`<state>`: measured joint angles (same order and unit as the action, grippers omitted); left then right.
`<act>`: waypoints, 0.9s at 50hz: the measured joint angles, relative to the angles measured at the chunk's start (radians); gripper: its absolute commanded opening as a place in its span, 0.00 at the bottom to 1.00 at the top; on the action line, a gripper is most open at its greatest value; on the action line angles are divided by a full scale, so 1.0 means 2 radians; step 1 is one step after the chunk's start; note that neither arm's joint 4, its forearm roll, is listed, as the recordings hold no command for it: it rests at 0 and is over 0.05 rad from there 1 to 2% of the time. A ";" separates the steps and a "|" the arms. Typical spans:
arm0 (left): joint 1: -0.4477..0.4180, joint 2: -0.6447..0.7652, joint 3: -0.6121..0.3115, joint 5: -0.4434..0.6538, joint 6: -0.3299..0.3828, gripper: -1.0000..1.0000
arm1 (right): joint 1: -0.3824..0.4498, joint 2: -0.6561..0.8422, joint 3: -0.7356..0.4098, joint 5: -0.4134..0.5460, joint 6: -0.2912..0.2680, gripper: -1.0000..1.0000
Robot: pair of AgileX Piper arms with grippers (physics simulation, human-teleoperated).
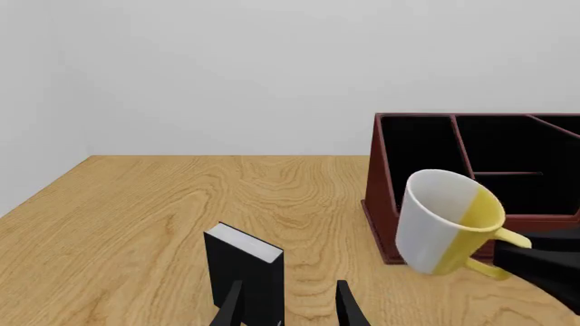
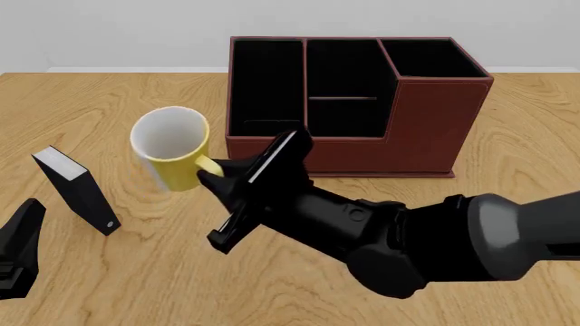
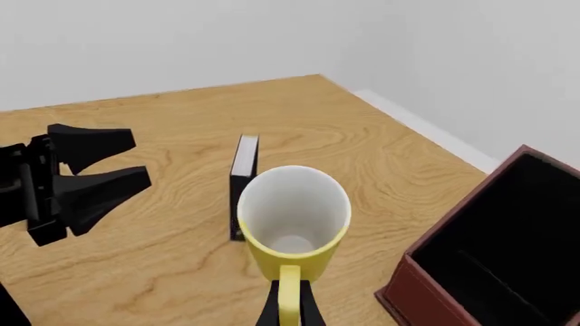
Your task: Pick up the yellow and white mug and place it to the right of the caddy.
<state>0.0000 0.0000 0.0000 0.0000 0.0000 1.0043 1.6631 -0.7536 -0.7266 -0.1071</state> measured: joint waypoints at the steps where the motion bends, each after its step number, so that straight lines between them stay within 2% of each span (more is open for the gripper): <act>1: 0.000 0.000 0.000 0.000 0.000 1.00 | 0.000 -0.002 0.000 0.001 0.000 0.00; 45: 0.000 0.000 0.000 0.000 0.000 1.00 | -0.024 -0.113 0.023 0.046 -0.024 0.00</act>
<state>0.0000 0.0000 0.0000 0.0000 0.0000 0.9558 1.4370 -0.7081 -0.6342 -0.1557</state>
